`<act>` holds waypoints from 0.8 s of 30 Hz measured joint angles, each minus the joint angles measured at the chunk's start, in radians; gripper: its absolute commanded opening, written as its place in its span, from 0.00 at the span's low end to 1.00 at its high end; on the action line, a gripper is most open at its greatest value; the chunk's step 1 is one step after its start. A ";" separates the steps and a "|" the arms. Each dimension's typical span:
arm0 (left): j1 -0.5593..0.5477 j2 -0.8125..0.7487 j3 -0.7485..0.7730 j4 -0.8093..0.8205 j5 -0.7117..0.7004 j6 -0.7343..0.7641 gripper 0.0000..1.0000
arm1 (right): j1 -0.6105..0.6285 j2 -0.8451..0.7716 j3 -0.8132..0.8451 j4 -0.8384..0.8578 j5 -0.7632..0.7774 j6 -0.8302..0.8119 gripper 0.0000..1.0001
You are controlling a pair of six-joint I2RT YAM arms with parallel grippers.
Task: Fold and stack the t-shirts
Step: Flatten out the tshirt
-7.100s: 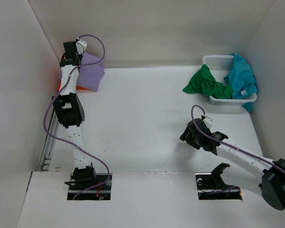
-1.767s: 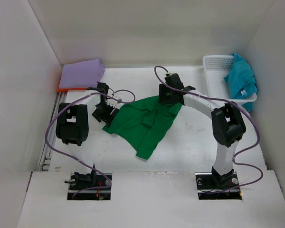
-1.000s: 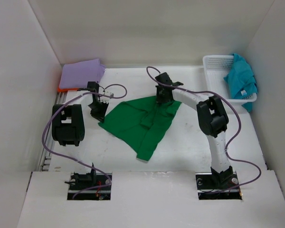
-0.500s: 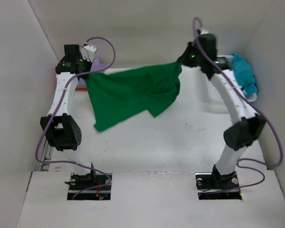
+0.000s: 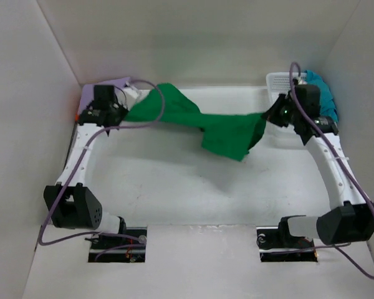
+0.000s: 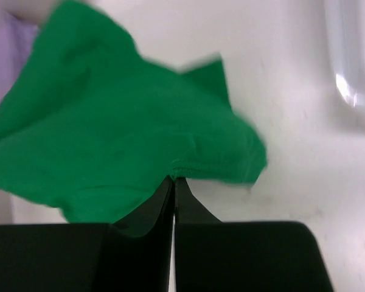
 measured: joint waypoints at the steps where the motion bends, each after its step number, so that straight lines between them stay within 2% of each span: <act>1: -0.026 -0.005 -0.074 -0.003 -0.004 0.003 0.00 | -0.004 0.014 -0.058 -0.008 -0.002 0.002 0.01; 4: -0.106 0.018 -0.243 -0.028 -0.019 0.006 0.00 | -0.003 0.082 -0.138 -0.061 -0.005 0.011 0.00; 8: -0.122 0.035 -0.246 -0.073 -0.030 0.005 0.00 | 0.012 0.074 -0.117 -0.085 -0.005 0.001 0.00; 11: -0.040 0.035 -0.076 -0.103 -0.050 0.005 0.00 | 0.028 -0.024 -0.033 -0.088 -0.008 -0.038 0.00; 14: 0.041 0.035 0.210 -0.108 -0.069 0.005 0.00 | 0.072 -0.181 0.092 -0.069 -0.008 -0.109 0.00; 18: 0.048 0.015 0.552 -0.129 -0.079 0.001 0.01 | 0.154 -0.365 0.240 -0.011 -0.002 -0.183 0.00; 21: 0.017 -0.001 0.691 -0.166 -0.073 -0.012 0.02 | 0.156 -0.435 0.292 0.037 0.026 -0.209 0.00; 24: 0.010 0.004 0.749 -0.182 -0.077 -0.018 0.03 | 0.155 -0.417 0.288 0.061 0.034 -0.222 0.00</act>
